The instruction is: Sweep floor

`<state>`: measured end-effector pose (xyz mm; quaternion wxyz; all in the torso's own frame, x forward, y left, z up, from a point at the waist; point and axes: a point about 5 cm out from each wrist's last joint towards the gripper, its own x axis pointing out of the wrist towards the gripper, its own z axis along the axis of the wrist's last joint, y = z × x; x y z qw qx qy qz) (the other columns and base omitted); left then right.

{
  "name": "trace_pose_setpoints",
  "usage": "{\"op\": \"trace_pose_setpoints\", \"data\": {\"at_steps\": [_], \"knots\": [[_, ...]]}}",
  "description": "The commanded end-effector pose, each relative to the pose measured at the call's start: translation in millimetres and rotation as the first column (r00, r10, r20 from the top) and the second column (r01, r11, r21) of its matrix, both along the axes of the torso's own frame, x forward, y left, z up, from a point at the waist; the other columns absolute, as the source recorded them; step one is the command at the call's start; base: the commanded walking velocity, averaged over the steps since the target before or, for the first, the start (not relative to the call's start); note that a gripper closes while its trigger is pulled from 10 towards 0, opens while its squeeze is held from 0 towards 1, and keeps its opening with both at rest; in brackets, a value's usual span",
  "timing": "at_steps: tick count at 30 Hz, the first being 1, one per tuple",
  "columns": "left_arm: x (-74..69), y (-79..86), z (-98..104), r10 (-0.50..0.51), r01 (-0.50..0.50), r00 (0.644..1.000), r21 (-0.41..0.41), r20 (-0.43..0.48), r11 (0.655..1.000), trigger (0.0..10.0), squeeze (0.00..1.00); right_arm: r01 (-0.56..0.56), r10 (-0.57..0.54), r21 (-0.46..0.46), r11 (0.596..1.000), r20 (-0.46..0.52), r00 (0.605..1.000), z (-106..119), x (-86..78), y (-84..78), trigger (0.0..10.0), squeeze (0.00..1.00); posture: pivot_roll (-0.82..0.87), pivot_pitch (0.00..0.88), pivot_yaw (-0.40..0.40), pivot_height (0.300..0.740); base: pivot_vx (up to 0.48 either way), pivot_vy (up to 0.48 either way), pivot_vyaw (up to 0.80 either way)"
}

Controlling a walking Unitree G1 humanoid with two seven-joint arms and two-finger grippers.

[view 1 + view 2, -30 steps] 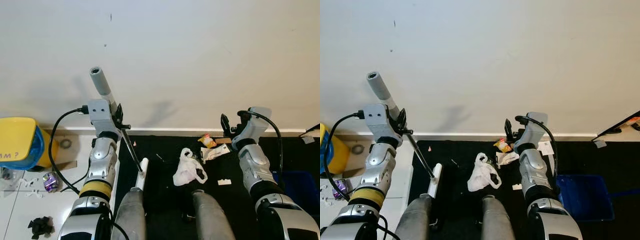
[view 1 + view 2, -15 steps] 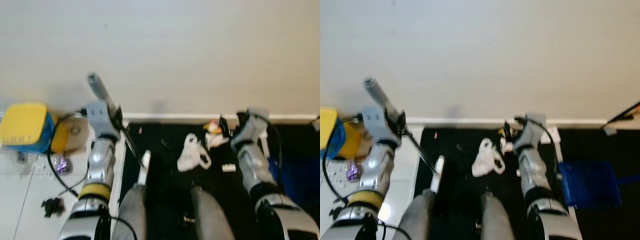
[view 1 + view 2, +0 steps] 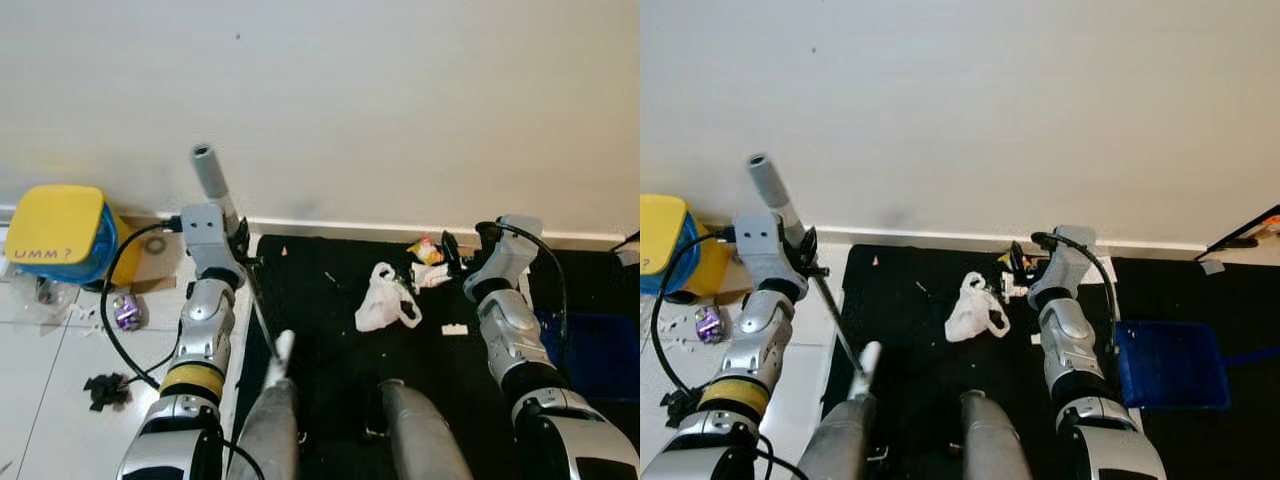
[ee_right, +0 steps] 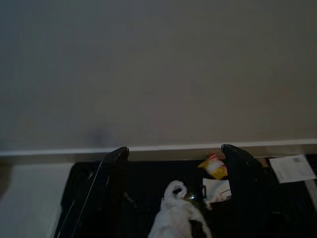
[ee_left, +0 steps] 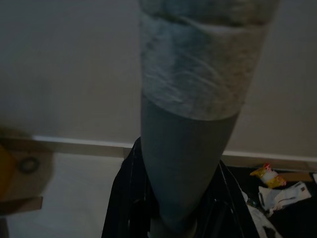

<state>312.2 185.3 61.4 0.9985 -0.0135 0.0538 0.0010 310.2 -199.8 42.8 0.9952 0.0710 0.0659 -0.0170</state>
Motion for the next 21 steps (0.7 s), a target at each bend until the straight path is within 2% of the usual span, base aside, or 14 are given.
{"op": "trace_pose_setpoints", "data": {"at_steps": [1,21], "knots": [[0.4,-5.3,-2.8,-0.006,0.006,1.0,-0.015,-0.02,1.0,10.0,0.0,0.013,-0.013,0.008,1.0,-0.033,0.999,-6.5,-4.5,-3.6,10.0,0.0,0.04,0.134,-0.036,0.731,0.0,-0.48,0.0],[-0.6,-4.8,-3.5,-0.001,0.001,1.0,-0.007,-0.027,1.0,10.0,0.0,0.009,-0.009,-0.003,1.0,-0.023,1.0,-4.7,-4.7,-5.9,10.0,0.0,0.03,0.126,-0.038,0.731,0.0,-0.48,0.0]]}}
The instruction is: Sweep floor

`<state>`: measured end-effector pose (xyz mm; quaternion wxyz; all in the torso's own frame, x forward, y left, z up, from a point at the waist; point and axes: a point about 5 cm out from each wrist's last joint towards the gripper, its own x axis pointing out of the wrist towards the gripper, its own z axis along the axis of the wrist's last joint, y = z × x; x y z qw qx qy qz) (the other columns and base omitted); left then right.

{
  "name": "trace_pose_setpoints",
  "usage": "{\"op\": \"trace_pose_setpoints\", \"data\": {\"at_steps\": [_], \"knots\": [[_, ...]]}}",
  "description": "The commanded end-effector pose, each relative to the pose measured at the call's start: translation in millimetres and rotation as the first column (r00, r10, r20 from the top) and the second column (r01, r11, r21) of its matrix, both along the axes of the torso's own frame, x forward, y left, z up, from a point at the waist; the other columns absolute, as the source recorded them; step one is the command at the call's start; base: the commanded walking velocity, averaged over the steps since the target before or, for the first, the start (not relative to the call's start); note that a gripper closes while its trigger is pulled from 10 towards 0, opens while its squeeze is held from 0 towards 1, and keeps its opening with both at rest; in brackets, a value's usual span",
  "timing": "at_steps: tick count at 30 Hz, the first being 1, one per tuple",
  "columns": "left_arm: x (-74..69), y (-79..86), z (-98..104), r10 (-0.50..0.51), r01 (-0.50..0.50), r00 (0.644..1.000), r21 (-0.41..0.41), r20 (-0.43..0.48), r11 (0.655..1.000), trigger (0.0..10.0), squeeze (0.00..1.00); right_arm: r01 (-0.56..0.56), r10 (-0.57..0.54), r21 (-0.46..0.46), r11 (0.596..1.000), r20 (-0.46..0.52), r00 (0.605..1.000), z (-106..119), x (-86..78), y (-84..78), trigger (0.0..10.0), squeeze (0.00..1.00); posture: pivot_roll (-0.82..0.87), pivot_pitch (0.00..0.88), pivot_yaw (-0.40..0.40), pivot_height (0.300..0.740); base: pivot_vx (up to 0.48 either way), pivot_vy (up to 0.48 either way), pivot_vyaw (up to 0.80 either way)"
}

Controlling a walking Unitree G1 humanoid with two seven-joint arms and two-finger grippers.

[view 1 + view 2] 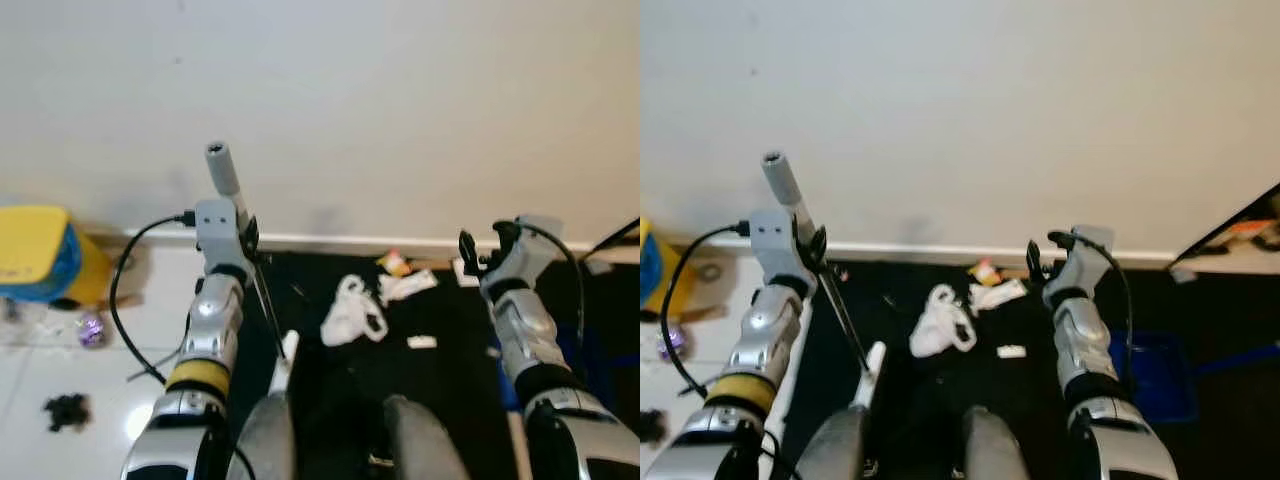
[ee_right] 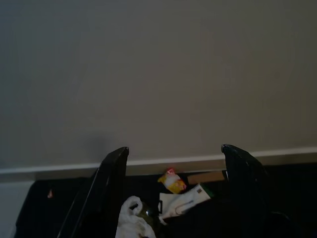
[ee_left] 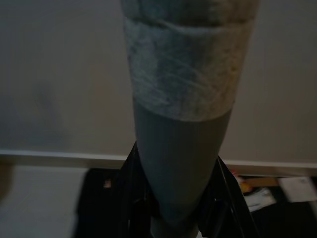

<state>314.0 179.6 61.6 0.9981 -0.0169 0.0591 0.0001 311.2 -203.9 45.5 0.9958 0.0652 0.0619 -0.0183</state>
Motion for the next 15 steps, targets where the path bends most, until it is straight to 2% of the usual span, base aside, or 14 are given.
{"op": "trace_pose_setpoints", "data": {"at_steps": [1,13,15], "knots": [[-2.4,1.2,-3.8,0.001,-0.001,1.0,-0.001,-0.017,1.0,10.0,0.0,0.006,-0.006,0.009,1.0,-0.03,1.0,-7.3,-5.6,-1.6,10.0,0.0,0.03,0.126,-0.038,0.731,0.0,-0.48,0.0],[-3.4,2.6,-4.7,0.001,-0.001,1.0,0.001,-0.023,1.0,10.0,0.0,0.002,-0.002,0.004,1.0,-0.031,1.0,-7.0,-5.6,-2.0,10.0,0.0,0.03,0.135,-0.041,0.731,0.0,-0.48,0.0],[-4.5,4.0,-5.5,0.002,-0.002,1.0,-0.001,-0.02,1.0,10.0,0.0,0.002,-0.002,0.004,1.0,-0.032,0.999,-6.9,-5.6,-1.9,10.0,0.0,0.03,0.138,-0.04,0.731,0.0,0.0,0.0]]}}
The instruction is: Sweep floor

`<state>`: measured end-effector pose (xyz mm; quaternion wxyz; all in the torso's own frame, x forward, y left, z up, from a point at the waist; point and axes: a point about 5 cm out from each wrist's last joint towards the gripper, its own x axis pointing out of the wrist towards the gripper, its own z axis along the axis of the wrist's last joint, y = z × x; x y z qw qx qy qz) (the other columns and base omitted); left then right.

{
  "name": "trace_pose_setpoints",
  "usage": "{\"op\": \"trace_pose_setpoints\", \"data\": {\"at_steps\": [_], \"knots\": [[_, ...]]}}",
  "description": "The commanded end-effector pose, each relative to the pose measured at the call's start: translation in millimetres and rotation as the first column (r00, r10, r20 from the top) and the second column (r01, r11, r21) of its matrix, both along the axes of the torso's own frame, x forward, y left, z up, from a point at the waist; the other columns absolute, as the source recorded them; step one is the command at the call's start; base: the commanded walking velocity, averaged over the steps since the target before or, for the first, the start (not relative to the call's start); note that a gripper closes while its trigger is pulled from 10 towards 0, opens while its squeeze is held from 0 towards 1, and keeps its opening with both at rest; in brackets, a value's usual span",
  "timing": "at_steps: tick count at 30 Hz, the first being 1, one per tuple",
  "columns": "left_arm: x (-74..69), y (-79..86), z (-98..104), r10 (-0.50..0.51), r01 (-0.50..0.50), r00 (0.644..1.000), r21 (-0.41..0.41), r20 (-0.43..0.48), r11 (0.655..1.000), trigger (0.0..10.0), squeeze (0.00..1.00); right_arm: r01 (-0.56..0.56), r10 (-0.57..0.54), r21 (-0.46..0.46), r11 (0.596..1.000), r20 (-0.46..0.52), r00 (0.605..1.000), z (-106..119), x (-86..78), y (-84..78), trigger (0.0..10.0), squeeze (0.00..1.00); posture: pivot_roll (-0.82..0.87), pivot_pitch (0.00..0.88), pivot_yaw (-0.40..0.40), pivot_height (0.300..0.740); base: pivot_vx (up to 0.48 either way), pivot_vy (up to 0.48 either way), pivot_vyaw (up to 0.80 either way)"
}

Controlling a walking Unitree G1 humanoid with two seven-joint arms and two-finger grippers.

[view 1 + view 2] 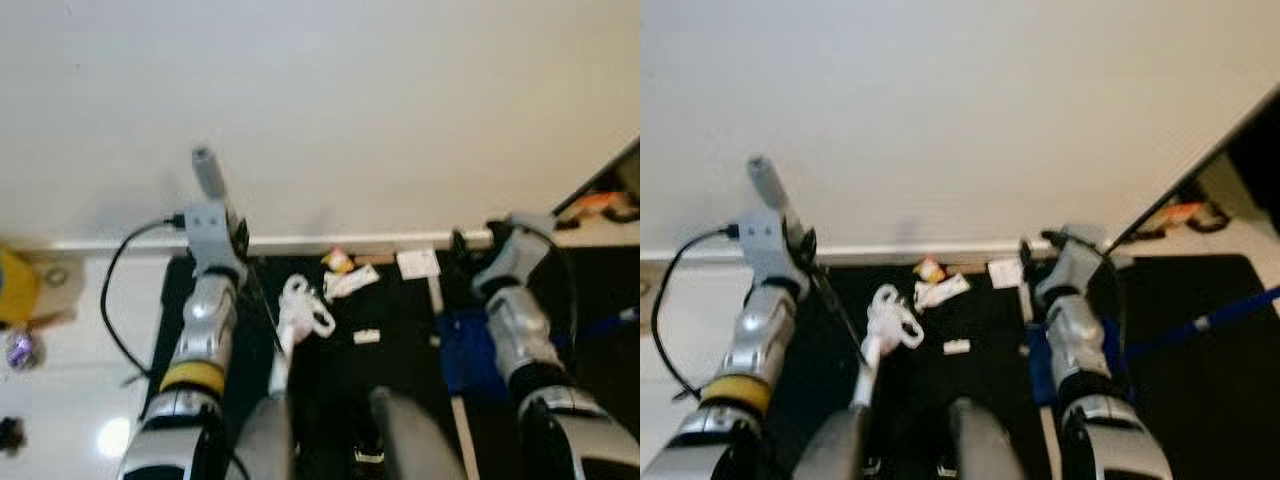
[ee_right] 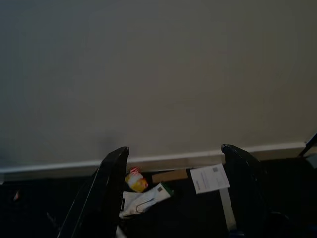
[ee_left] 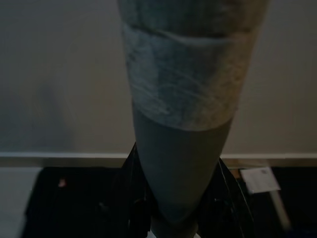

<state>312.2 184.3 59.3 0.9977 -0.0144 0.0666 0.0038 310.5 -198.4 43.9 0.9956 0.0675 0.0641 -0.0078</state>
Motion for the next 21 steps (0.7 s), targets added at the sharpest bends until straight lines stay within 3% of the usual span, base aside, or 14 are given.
{"op": "trace_pose_setpoints", "data": {"at_steps": [1,7,10,12,13,15,19,21], "knots": [[-2.8,-0.7,-3.1,-0.005,0.005,1.0,-0.007,-0.005,1.0,10.0,0.0,0.023,-0.023,-0.003,1.0,-0.029,0.999,-5.3,-4.9,-7.4,10.0,0.0,0.03,0.138,-0.04,0.731,0.0,0.0,0.0],[-5.6,10.7,-6.4,0.045,-0.045,0.999,0.016,-0.023,0.999,10.0,0.0,0.024,-0.024,-0.001,1.0,-0.027,0.999,-4.3,-3.7,-6.8,10.0,0.0,0.03,0.139,-0.039,0.731,0.0,0.0,0.0],[-6.9,15.2,-5.9,0.055,-0.053,0.998,0.077,-0.027,0.996,10.0,0.0,0.023,-0.023,0.0,1.0,-0.027,0.999,-4.0,-3.4,-6.8,10.0,0.0,0.03,0.141,-0.039,0.731,0.0,0.0,0.0],[-9.0,24.5,-5.8,0.097,-0.09,0.995,0.164,-0.037,0.982,10.0,0.0,0.021,-0.021,0.001,1.0,-0.026,0.999,-3.4,-2.8,-6.7,10.0,0.0,0.03,0.141,-0.039,0.731,0.0,0.0,0.0],[-9.0,24.5,-5.8,0.097,-0.09,0.995,0.164,-0.037,0.982,10.0,0.0,0.021,-0.021,0.001,1.0,-0.026,0.999,-3.4,-2.8,-6.7,10.0,0.0,0.03,0.141,-0.039,0.731,0.0,0.0,0.0],[-12.0,44.0,-0.5,0.2,-0.189,0.98,0.245,-0.02,0.951,10.0,0.0,0.012,-0.012,0.008,1.0,-0.036,0.999,-3.6,-1.9,-5.9,10.0,0.0,0.03,0.14,-0.037,0.731,0.0,0.0,0.0],[-13.4,55.2,6.0,0.246,-0.242,0.969,0.239,0.014,0.94,10.0,0.0,-0.006,0.006,0.012,1.0,-0.06,0.998,-6.3,-2.2,-4.4,10.0,0.0,0.03,0.137,-0.039,0.731,0.0,0.0,0.0],[-14.0,62.4,9.7,0.265,-0.266,0.964,0.189,0.029,0.945,10.0,0.0,-0.023,0.023,0.01,1.0,-0.079,0.997,-8.6,-2.4,-2.4,10.0,0.0,0.04,0.131,-0.043,0.731,0.0,0.0,0.0]]}}
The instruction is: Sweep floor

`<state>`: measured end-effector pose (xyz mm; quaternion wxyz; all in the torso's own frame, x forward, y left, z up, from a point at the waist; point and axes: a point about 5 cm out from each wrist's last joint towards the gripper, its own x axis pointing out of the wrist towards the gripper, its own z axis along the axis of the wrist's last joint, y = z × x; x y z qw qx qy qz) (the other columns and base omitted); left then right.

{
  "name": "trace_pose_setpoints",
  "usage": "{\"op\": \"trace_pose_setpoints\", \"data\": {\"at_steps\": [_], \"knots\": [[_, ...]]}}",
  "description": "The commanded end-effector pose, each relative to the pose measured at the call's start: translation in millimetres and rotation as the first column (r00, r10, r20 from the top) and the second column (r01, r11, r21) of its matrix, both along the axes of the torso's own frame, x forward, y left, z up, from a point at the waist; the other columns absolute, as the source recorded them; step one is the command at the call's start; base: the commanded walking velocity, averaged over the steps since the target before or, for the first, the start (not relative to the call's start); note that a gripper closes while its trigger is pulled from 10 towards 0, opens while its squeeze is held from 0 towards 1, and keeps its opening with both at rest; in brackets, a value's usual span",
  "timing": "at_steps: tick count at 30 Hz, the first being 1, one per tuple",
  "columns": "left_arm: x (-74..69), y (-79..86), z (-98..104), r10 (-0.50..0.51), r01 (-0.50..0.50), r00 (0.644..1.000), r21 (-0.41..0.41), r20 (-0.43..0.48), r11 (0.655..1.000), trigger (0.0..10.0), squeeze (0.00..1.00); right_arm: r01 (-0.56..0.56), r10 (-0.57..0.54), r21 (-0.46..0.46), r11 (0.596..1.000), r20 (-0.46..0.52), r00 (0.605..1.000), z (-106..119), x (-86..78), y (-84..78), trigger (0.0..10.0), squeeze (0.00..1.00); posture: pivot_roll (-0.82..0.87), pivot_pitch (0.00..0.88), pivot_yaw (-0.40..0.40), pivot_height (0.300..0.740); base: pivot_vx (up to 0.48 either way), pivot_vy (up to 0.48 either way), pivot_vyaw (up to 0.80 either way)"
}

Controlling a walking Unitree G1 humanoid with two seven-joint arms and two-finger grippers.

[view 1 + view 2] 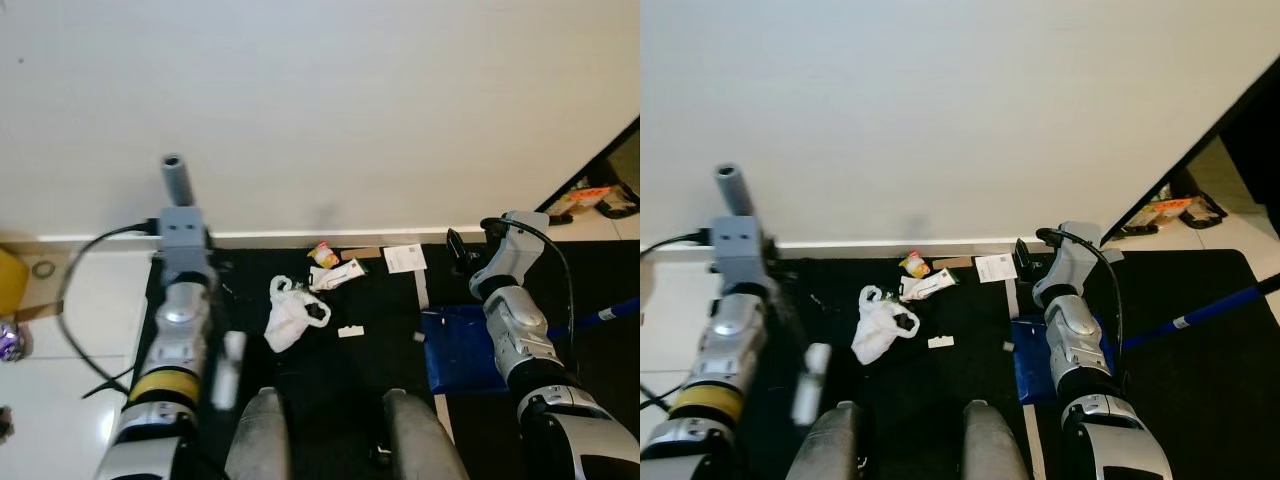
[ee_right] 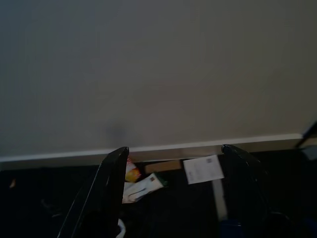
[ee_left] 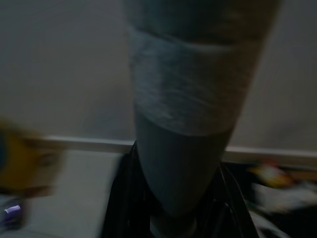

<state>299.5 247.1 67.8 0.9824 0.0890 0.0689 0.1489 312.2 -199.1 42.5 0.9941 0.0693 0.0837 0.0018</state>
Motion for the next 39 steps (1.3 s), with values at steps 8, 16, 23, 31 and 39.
{"op": "trace_pose_setpoints", "data": {"at_steps": [8,16,23,31,39], "knots": [[0.8,-2.4,9.5,-0.012,0.021,0.997,-0.102,0.081,0.995,10.0,0.0,-0.003,0.003,0.0,1.0,-0.05,0.999,-5.5,-1.3,-2.3,10.0,0.0,0.03,0.125,-0.046,0.731,0.0,0.0,0.0],[4.9,-19.1,9.8,-0.058,0.073,0.993,-0.147,0.103,0.986,10.0,0.0,0.023,-0.023,0.0,1.0,-0.03,0.999,1.9,3.0,-9.6,10.0,0.0,0.02,0.117,-0.039,0.731,0.0,0.0,0.0],[3.9,-3.1,22.2,-0.024,0.026,0.991,-0.018,0.132,0.999,10.0,0.0,0.043,-0.044,0.018,0.999,0.05,0.998,20.8,13.2,-16.5,10.0,0.0,0.03,0.117,-0.037,0.731,0.0,-0.355,0.0],[12.2,-8.1,45.5,-0.059,0.055,0.976,0.023,0.208,0.998,10.0,0.0,0.063,-0.063,0.005,0.998,0.104,0.993,38.6,21.4,-30.0,10.0,0.0,0.02,0.106,-0.037,0.731,0.0,-0.48,0.0],[13.7,-8.0,49.1,-0.058,0.051,0.974,0.033,0.219,0.998,10.0,0.0,-0.015,0.02,-0.027,1.0,0.225,0.974,62.7,26.2,-27.5,10.0,0.0,0.02,0.101,-0.033,0.731,0.0,-0.48,0.0]]}}
